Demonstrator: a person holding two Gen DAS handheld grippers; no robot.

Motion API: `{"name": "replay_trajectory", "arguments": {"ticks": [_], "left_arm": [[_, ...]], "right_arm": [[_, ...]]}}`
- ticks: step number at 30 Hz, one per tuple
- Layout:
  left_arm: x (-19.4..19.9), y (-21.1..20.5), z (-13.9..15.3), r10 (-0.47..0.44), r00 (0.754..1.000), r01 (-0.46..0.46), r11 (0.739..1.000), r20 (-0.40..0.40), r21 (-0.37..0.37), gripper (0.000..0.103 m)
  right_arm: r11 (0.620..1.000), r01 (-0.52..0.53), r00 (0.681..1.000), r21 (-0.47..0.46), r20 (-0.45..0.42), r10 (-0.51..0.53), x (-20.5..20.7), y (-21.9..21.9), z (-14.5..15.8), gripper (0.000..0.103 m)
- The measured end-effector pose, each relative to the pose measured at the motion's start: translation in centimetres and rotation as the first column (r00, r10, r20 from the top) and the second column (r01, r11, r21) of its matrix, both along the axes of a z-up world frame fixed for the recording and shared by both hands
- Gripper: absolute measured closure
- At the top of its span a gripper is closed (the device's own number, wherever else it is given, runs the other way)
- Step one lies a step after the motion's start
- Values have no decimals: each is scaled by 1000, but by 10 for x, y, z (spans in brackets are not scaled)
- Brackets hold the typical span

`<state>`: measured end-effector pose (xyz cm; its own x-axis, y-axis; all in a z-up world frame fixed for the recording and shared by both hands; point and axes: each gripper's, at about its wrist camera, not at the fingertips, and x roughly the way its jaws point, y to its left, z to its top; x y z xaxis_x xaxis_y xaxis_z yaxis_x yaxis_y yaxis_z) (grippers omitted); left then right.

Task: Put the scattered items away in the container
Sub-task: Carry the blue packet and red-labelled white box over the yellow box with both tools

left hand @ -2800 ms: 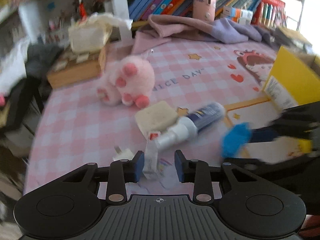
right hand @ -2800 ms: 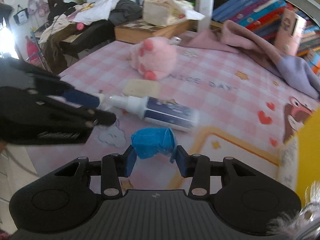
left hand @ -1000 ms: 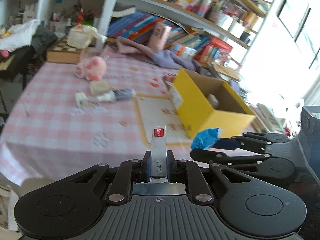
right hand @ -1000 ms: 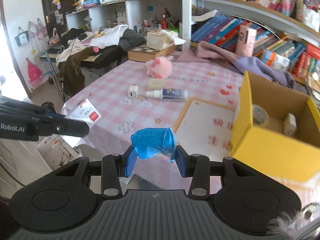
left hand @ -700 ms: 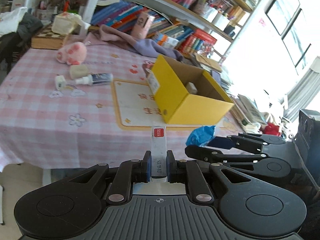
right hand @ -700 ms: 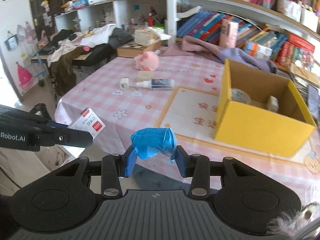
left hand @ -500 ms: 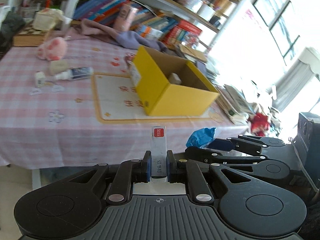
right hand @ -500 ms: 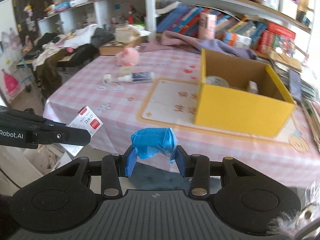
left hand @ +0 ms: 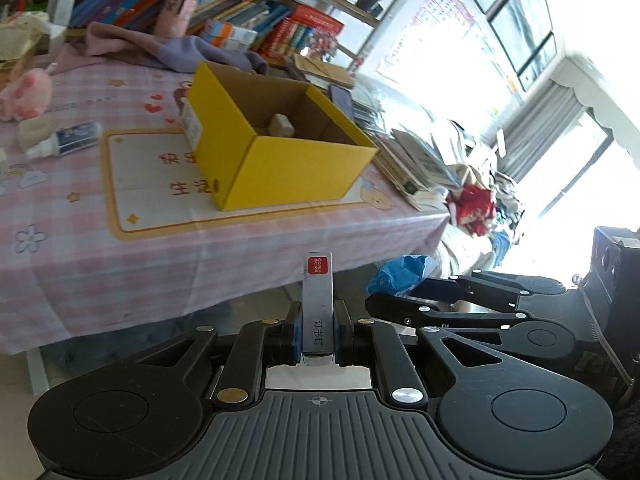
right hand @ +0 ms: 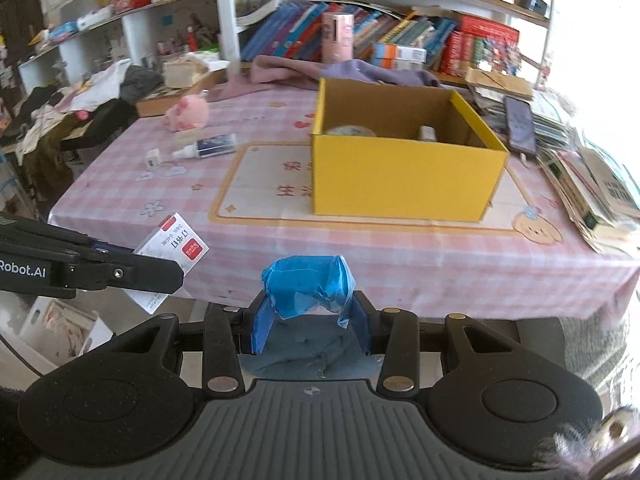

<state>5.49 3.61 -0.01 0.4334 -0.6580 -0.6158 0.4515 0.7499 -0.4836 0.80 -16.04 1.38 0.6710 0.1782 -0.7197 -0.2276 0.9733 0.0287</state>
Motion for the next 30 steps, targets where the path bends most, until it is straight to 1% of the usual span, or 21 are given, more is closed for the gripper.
{"name": "replay_trajectory", "arguments": {"ticks": [9, 13, 19, 22, 26, 30], "left_arm": [[5, -19, 4, -51, 999, 51, 999, 13, -6, 90], [7, -25, 4, -55, 998, 55, 998, 6, -17, 90], [10, -38, 3, -84, 996, 84, 996, -3, -37, 90], [15, -50, 3, -113, 994, 113, 992, -3, -49, 90], [21, -71, 2, -163, 987, 163, 985, -1, -58, 90], [30, -84, 5, -171, 985, 172, 983, 16, -58, 90]], "right_arm": [[998, 65, 998, 5, 7, -65, -3, -22, 3, 64], [997, 71, 997, -1, 6, -71, -3, -26, 4, 64], [995, 96, 995, -10, -5, -96, -7, -36, 7, 65], [993, 117, 993, -22, -8, -117, -11, -44, 8, 65], [985, 173, 985, -22, -13, -173, -11, -64, 8, 65], [980, 198, 980, -11, -14, -198, -3, -81, 9, 65]]}}
